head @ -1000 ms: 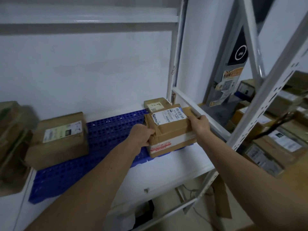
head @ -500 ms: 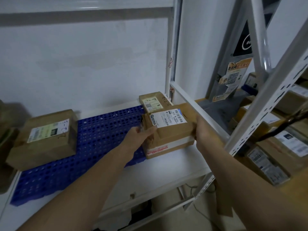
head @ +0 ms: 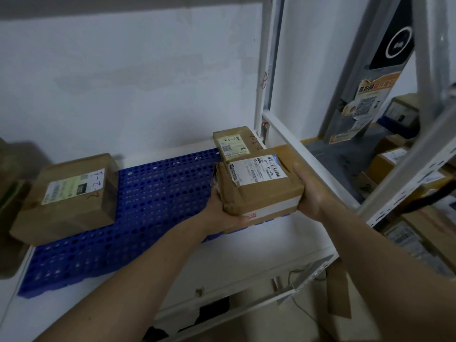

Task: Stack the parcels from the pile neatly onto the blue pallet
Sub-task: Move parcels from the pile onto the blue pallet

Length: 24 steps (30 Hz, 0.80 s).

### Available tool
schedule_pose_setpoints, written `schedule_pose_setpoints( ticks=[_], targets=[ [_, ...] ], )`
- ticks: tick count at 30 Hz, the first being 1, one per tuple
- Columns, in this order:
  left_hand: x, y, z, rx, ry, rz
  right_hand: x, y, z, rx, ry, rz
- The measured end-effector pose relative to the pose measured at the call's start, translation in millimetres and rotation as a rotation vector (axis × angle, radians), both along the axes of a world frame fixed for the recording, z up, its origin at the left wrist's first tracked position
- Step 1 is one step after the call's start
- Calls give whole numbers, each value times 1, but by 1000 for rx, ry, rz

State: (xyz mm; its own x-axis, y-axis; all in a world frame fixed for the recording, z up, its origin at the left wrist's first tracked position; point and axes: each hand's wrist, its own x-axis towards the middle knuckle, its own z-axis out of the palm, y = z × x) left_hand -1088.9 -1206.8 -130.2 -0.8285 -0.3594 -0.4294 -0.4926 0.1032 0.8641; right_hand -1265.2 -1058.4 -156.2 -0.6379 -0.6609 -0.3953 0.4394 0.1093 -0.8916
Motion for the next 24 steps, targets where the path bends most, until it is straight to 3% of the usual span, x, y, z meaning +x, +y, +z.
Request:
schedule_pose_setpoints(
  ticks=[7, 14, 19, 24],
  targets=[
    [0, -10, -10, -34, -18, -42, -3, -2, -1, 18, 40, 25],
    [4, -42, 7, 146, 31, -188, -23, -14, 12, 189, -85, -83],
    [-19, -83, 33, 180, 44, 235, -47, -49, 43, 392, 192, -144],
    [-63, -109, 33, 105, 22, 329, -73, -101, 63, 452, 409, 27]
  ],
)
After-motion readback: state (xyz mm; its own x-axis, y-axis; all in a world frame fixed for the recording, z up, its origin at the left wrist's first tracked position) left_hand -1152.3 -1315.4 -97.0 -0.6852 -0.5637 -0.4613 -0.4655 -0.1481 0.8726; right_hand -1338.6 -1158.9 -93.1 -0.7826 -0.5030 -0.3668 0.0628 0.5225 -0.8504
